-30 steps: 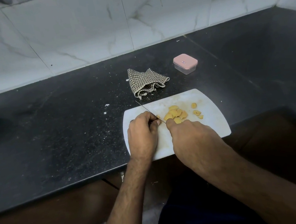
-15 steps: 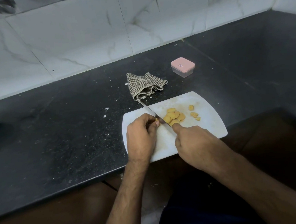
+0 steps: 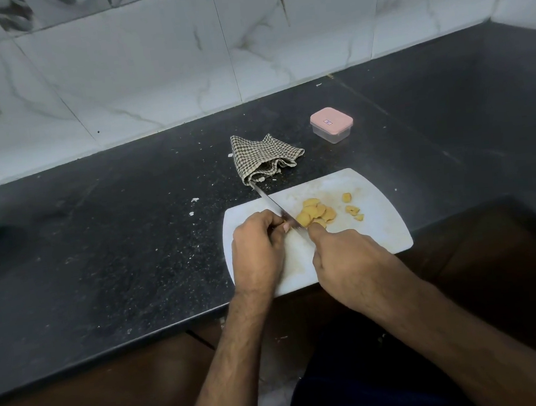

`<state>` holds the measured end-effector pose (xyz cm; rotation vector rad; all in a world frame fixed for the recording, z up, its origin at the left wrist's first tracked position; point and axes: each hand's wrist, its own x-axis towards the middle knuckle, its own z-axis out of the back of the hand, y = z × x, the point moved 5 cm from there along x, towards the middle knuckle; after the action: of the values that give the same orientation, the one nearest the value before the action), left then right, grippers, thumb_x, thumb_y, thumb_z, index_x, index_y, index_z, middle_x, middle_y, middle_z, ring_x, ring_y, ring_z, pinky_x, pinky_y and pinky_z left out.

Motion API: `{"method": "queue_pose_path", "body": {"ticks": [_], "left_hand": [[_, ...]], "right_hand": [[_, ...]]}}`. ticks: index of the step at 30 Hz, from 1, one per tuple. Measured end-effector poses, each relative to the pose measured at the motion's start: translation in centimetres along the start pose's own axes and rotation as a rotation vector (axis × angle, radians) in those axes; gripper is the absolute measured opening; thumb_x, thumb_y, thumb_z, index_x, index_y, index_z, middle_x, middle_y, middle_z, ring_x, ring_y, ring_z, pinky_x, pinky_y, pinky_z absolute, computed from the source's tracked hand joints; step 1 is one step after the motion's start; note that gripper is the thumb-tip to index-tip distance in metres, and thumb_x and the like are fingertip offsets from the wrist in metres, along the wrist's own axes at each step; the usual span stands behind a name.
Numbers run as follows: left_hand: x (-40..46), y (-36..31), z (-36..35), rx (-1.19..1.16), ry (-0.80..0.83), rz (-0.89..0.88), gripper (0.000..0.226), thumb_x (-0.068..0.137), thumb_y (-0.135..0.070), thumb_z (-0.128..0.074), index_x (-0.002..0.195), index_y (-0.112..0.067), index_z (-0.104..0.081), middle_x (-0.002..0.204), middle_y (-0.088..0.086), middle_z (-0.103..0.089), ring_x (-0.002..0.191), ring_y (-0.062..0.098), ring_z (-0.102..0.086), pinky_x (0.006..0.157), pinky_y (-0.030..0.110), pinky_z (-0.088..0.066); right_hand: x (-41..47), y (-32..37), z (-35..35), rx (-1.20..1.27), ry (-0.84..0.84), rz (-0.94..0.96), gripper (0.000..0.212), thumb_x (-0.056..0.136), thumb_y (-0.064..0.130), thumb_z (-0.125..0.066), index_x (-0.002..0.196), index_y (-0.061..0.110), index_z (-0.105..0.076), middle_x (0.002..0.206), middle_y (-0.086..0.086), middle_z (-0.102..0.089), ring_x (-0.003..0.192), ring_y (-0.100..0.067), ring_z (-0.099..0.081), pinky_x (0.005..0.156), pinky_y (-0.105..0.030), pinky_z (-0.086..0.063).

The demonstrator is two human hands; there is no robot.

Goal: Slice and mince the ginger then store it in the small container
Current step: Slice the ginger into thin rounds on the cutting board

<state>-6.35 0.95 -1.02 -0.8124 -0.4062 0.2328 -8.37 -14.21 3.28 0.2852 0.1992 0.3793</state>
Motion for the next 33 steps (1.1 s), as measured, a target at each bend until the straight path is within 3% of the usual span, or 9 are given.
{"method": "queue_pose_path", "body": {"ticks": [6, 11, 21, 27, 33], "left_hand": [[0.1, 0.0, 0.0, 0.021, 0.007, 0.003, 0.007, 0.091, -0.023, -0.075, 0.085, -0.020, -0.073, 0.084, -0.010, -0.071, 0.078, 0.011, -0.064, 0.076, 0.037, -0.054], [0.2, -0.3, 0.0, 0.052, 0.007, -0.011, 0.006, 0.091, -0.020, -0.074, 0.086, -0.020, -0.072, 0.085, -0.011, -0.069, 0.079, 0.012, -0.062, 0.076, 0.033, -0.051], [0.4, -0.2, -0.1, 0.061, 0.020, -0.008, 0.011, 0.090, -0.016, -0.073, 0.081, -0.022, -0.071, 0.083, -0.014, -0.066, 0.076, 0.006, -0.059, 0.065, 0.012, -0.037], [0.5, 0.0, 0.0, 0.029, 0.026, -0.007, 0.011, 0.088, -0.014, -0.075, 0.079, -0.019, -0.071, 0.082, -0.010, -0.070, 0.078, 0.010, -0.063, 0.074, 0.034, -0.052], [0.6, 0.2, 0.0, 0.020, 0.012, -0.011, 0.012, 0.087, -0.013, -0.075, 0.078, -0.020, -0.072, 0.081, -0.010, -0.071, 0.076, 0.010, -0.063, 0.075, 0.036, -0.052]], "right_hand": [[-0.3, 0.4, 0.0, -0.069, -0.036, -0.009, 0.042, 0.100, 0.020, -0.040, 0.141, 0.026, -0.035, 0.094, -0.001, -0.058, 0.087, -0.018, -0.059, 0.071, -0.035, -0.052], [-1.8, 1.2, 0.9, -0.088, -0.181, 0.073, 0.023, 0.100, 0.018, -0.037, 0.118, 0.013, -0.051, 0.082, -0.002, -0.044, 0.071, -0.021, -0.043, 0.062, -0.036, -0.038], [0.6, 1.0, 1.4, -0.117, 0.055, -0.009, 0.039, 0.100, 0.016, -0.038, 0.138, 0.022, -0.037, 0.075, 0.002, -0.036, 0.083, -0.021, -0.047, 0.065, -0.033, -0.036], [1.9, 1.4, 1.5, -0.045, 0.162, -0.047, 0.040, 0.101, 0.015, -0.039, 0.140, 0.019, -0.036, 0.078, -0.002, -0.034, 0.086, -0.026, -0.046, 0.071, -0.036, -0.040], [2.6, 1.6, 1.3, -0.004, 0.161, -0.073, 0.038, 0.101, 0.015, -0.037, 0.139, 0.018, -0.036, 0.081, -0.004, -0.036, 0.084, -0.025, -0.045, 0.068, -0.034, -0.039]]}}
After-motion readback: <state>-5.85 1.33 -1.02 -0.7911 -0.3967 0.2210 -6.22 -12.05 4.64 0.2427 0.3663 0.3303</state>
